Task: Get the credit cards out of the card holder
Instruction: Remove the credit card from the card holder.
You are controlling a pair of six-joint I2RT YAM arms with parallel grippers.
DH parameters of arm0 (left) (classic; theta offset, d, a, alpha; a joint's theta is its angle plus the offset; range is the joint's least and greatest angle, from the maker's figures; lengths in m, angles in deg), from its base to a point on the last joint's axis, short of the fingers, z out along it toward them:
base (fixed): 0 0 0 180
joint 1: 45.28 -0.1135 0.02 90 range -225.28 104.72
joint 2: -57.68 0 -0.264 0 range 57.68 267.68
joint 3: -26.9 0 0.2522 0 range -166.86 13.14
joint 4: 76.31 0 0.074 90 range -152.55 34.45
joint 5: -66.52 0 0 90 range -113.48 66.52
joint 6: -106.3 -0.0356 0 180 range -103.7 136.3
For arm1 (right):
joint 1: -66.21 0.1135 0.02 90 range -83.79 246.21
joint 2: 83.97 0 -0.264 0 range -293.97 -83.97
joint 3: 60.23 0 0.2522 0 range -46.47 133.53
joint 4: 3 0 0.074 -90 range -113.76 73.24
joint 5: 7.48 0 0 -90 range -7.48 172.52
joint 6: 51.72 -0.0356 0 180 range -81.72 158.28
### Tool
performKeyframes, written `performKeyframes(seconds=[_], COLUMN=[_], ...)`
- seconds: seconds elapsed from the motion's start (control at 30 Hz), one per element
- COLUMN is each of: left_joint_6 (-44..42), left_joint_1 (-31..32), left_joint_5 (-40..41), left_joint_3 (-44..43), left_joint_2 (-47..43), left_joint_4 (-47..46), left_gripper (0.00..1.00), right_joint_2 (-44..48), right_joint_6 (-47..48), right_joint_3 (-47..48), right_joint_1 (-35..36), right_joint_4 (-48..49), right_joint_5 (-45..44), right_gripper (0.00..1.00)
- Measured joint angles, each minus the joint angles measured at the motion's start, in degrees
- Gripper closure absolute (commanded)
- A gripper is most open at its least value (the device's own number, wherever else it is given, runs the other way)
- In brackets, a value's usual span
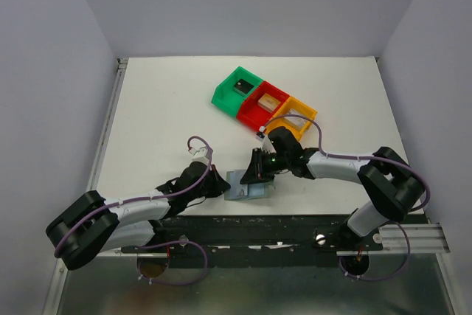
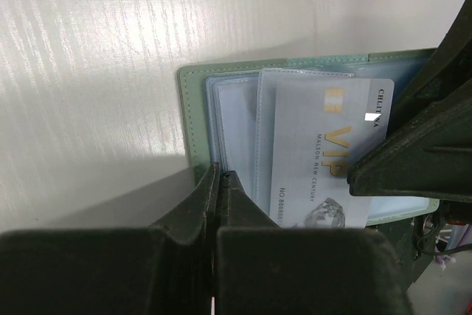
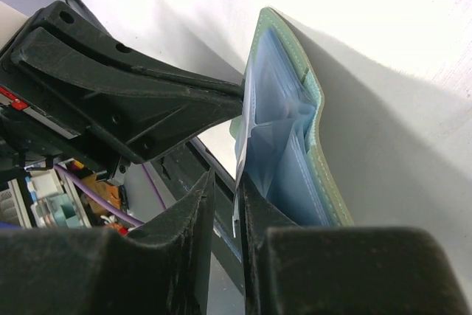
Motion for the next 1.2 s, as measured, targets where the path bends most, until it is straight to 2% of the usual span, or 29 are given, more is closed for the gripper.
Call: performKeyframes(seconds=[0.83,1.1,1.2], left_joint_6=[0.79,0.83,0.85], left_joint_1=[0.0,-0.02,0.0], left_joint_5=[1.03,1.07,1.2], left_joint_3=[0.83,0.85,1.09], left_joint_2=[0.04,-0.07,-0.42], left_joint_4=[-0.83,-0.83,-0.76], left_gripper=[1.0,1.0,1.0], right_joint_2=[1.6,1.84,1.84], right_joint_6=[0.52,1.09,1.38], right_joint_3=[-0.11,-0.13,-0.13], right_joint_1=[-0.52,-0.55,-0.55], right_joint_4=[-2.23,-2.78,-3.04], right_joint_5=[-0.98,-1.16,-1.33], right_gripper=[0.8,0.85,0.91])
